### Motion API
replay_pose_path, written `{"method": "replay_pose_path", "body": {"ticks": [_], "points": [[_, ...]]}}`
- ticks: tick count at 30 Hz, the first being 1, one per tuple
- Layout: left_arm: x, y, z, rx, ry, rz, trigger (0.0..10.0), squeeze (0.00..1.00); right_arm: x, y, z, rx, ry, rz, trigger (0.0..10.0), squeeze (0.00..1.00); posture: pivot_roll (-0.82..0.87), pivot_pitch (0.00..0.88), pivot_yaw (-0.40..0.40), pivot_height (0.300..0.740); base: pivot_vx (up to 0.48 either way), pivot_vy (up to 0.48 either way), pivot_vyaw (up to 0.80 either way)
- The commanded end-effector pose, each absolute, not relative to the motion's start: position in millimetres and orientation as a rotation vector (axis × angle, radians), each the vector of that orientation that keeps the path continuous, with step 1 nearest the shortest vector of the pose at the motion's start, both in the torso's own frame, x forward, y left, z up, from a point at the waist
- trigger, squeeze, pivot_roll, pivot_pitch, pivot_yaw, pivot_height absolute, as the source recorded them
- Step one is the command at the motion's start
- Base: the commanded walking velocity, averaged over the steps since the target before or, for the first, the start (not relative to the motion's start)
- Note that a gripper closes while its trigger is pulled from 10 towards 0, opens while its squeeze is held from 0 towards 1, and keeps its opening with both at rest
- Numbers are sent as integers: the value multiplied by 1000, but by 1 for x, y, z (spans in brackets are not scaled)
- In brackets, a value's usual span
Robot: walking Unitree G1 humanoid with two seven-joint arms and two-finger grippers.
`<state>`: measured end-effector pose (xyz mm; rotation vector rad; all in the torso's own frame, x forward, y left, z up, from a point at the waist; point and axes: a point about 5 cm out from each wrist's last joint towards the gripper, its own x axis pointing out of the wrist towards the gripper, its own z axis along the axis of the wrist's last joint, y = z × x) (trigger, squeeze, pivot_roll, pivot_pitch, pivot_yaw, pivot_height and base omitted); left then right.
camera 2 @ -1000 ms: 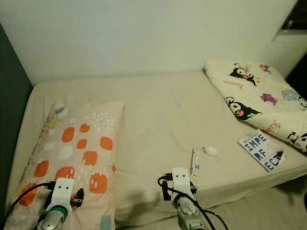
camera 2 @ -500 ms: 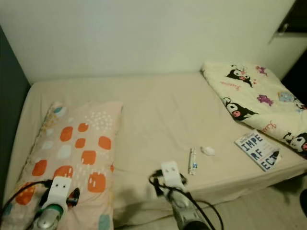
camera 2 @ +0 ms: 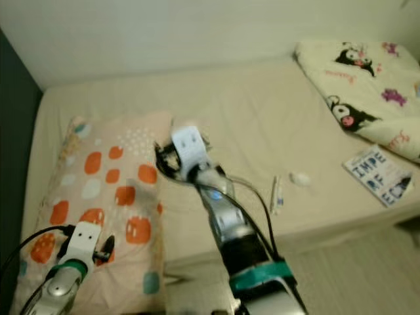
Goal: Clean up the room
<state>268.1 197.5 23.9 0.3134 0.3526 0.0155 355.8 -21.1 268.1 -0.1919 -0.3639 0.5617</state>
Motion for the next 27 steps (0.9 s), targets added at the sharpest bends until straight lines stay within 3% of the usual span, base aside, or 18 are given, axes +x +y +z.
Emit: {"method": "replay_pose_path", "body": {"ticks": [1,6,11,27], "points": [[257,200,16,328,402,-2,10000,0,347,-6,299,-176,-423,622,10000,0,45,265,56,740,0,0,0],[252,201,16,329,416,-9,10000,0,337,7,347,-210,-523,676,10000,0,45,275,52,740,0,0,0],[249,200,17,325,426,-9,10000,0,333,9,368,-191,-549,669,10000,0,49,275,45,740,0,0,0],[241,202,18,326,456,-1,10000,0,357,-60,405,-30,-521,440,10000,0,64,270,40,740,0,0,0]]}}
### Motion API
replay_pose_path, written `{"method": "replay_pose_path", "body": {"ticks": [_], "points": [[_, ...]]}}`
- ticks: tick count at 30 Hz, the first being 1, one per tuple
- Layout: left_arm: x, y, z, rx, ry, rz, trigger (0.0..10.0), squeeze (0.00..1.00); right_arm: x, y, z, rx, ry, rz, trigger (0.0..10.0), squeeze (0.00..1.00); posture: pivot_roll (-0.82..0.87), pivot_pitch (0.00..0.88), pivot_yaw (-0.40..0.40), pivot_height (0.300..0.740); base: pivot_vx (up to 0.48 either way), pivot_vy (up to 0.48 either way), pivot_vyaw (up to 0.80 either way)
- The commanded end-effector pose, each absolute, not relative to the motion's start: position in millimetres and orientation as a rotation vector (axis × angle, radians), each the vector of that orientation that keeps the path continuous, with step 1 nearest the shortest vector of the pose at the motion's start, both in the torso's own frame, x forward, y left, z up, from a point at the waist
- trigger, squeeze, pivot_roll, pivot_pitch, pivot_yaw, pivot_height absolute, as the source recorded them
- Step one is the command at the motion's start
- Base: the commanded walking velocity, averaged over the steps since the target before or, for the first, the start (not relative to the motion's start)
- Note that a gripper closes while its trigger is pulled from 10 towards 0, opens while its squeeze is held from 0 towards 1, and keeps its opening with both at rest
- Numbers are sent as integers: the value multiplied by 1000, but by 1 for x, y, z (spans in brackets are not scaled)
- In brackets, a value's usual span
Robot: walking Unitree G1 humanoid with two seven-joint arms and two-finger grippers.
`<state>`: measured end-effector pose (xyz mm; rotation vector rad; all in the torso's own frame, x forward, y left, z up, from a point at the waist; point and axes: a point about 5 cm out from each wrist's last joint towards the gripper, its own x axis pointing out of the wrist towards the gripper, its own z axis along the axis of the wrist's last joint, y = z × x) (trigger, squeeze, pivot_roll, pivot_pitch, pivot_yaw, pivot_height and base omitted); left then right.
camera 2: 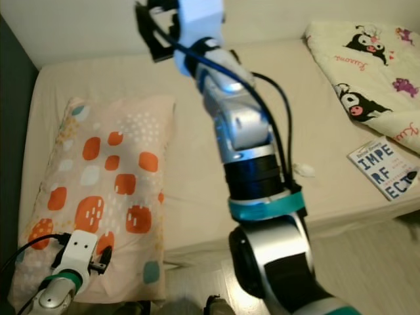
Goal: Clean up the room
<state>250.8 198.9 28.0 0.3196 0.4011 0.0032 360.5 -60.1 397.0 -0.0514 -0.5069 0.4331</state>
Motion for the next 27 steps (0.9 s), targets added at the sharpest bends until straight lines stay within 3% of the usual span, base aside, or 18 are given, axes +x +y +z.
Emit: {"method": "replay_pose_path", "body": {"ticks": [1,7,14,27], "points": [[241,202,19,328,458,-1,10000,0,357,-64,409,-19,-524,429,10000,0,64,270,40,740,0,0,0],[242,203,22,332,460,-4,10000,0,353,-81,424,24,-562,375,10000,0,66,263,57,740,0,0,0],[242,203,23,335,463,-10,10000,0,352,-89,412,43,-540,353,10000,0,74,259,61,740,0,0,0],[230,214,6,324,514,47,10000,0,348,-111,168,-28,-11,214,10000,0,51,172,45,740,0,0,0]]}}
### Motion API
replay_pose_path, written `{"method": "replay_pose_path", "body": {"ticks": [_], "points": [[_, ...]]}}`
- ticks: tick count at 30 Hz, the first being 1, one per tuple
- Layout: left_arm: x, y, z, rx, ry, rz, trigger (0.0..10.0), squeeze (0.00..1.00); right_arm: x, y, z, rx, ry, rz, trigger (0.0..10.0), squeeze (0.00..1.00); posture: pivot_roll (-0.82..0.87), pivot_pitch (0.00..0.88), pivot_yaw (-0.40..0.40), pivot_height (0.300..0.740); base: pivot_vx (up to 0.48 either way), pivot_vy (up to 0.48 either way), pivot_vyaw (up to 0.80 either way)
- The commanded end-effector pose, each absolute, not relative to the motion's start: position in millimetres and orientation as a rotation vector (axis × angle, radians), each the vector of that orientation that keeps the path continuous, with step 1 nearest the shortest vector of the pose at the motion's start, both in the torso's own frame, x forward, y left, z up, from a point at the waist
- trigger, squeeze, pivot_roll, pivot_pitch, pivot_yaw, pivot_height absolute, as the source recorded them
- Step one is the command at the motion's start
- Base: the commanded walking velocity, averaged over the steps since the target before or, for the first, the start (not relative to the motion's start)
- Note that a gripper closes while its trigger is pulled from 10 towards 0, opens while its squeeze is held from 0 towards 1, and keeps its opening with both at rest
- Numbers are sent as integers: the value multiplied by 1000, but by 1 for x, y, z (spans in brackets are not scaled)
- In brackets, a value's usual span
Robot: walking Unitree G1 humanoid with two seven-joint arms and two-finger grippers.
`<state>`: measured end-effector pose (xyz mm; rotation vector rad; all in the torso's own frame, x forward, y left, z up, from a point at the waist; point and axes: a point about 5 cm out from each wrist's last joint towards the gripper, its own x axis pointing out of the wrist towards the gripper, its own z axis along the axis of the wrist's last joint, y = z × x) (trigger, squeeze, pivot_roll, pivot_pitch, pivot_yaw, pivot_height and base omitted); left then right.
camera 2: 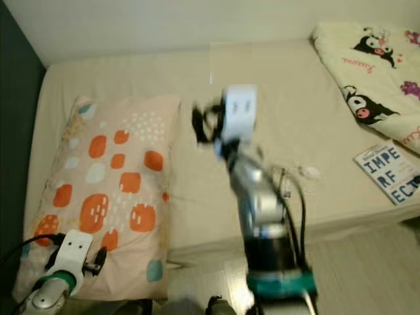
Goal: Clean up the room
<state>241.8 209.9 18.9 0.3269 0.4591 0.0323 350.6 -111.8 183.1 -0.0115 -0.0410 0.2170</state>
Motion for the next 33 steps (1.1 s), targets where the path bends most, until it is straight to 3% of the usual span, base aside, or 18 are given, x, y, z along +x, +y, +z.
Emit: {"method": "replay_pose_path", "body": {"ticks": [1,8,17,28,33], "points": [[229,214,4,322,519,51,10000,0,345,-114,153,-37,22,207,10000,0,51,172,45,740,0,0,0],[222,212,-9,313,551,63,10000,0,322,-123,81,-70,199,180,10000,0,46,117,39,740,0,0,0],[223,204,-16,317,556,53,10000,0,298,-135,30,-82,335,133,10000,0,73,76,-3,740,0,0,0],[249,189,3,284,475,50,10000,0,275,-146,-5,-91,452,42,10000,0,86,57,8,740,0,0,0],[250,189,4,249,477,81,10000,0,273,-148,-7,-55,442,-6,10000,0,77,35,62,740,0,0,0]]}}
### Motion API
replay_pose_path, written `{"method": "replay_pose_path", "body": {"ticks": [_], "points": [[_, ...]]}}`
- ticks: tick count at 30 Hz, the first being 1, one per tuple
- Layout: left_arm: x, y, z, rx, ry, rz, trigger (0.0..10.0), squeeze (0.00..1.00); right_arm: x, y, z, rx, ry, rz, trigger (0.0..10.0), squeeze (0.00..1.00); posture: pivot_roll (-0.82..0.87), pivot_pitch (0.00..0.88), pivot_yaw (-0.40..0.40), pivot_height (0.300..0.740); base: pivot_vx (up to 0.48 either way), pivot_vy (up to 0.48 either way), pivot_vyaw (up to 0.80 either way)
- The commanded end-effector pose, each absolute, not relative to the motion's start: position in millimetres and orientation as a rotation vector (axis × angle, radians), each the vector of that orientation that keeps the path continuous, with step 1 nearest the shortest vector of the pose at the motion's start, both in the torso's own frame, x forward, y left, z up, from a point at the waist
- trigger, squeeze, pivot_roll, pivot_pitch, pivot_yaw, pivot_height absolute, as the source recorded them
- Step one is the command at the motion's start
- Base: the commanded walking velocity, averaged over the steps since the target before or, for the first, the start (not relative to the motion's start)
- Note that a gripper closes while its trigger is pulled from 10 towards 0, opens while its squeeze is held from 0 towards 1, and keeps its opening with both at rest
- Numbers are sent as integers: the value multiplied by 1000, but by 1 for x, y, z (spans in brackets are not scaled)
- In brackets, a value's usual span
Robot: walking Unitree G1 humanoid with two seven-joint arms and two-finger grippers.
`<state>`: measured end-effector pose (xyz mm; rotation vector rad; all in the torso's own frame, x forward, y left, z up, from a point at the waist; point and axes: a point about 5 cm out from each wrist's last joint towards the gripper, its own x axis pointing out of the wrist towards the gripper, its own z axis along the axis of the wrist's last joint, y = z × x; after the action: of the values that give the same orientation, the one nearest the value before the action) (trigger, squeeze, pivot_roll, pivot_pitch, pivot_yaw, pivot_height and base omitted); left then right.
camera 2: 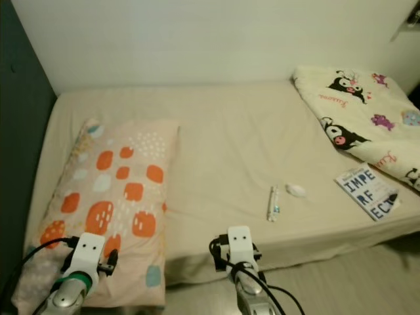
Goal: Clean up the room
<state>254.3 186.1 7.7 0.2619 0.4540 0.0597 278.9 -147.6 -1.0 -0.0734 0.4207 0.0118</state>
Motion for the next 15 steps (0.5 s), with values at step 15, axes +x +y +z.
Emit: {"method": "replay_pose_path", "body": {"ticks": [15], "points": [[260,175,12,115,430,46,10000,0,269,-161,-14,37,449,-100,10000,0,70,39,10,740,0,0,0]]}}
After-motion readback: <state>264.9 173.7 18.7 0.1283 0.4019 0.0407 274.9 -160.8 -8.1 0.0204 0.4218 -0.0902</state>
